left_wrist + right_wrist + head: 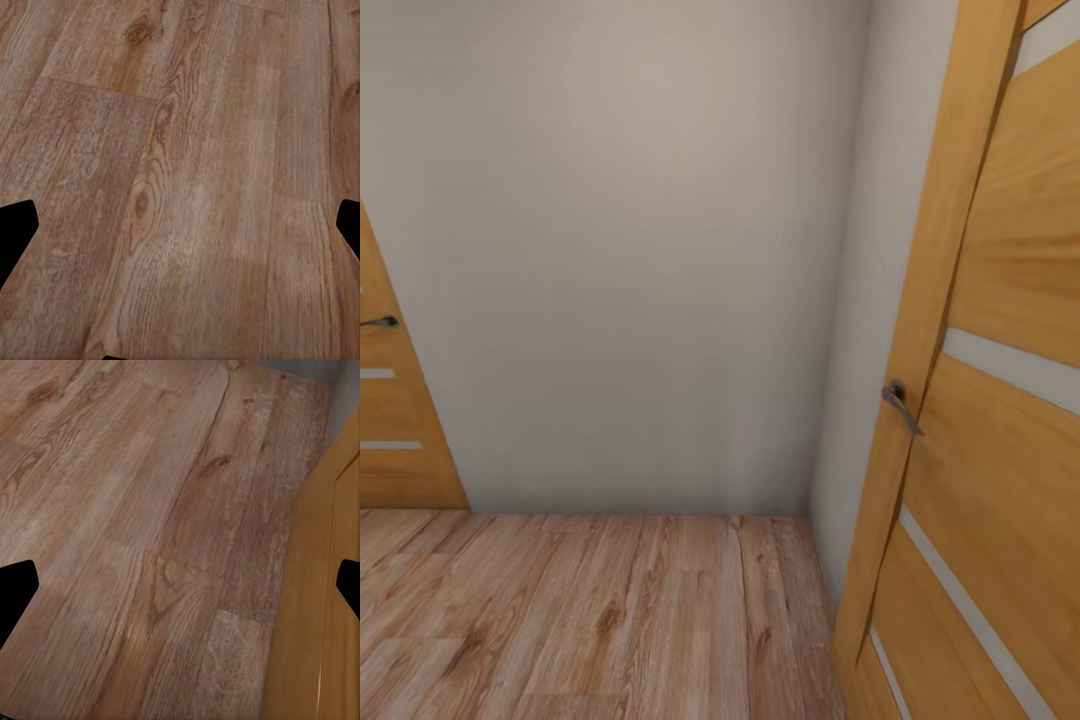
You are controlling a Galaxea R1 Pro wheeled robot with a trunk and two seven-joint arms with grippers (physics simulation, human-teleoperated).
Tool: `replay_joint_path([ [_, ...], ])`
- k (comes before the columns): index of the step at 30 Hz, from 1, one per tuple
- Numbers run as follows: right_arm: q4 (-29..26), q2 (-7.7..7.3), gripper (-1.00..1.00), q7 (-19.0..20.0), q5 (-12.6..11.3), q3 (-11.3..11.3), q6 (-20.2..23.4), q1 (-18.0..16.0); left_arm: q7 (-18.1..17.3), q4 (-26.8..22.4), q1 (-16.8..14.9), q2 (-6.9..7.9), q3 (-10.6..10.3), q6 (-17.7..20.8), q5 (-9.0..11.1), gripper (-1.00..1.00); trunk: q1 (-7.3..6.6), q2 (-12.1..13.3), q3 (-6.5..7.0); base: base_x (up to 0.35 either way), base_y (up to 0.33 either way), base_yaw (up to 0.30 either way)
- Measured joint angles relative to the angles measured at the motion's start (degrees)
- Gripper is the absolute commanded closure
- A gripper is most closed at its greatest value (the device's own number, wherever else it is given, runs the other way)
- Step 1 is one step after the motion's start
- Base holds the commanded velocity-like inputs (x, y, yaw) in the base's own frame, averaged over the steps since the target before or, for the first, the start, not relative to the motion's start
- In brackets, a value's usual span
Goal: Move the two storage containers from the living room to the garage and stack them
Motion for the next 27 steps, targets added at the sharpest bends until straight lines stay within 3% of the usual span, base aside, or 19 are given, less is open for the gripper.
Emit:
replay_joint_path([
  [8,0.0,0.0,-1.0,0.0,0.0,0.02,0.01,0.0,0.0,-0.01,0.0,0.09,0.0,0.05,0.0,-1.0,-0.01,0.0,0.0,0.156,0.0,0.0],
  [27,0.0,0.0,-1.0,0.01,0.0,0.02,0.01,-0.05,0.0,-0.06,0.0,0.15,0.0,-0.01,0.0,-1.0,0.01,0.0,0.0,0.034,0.0,0.0],
])
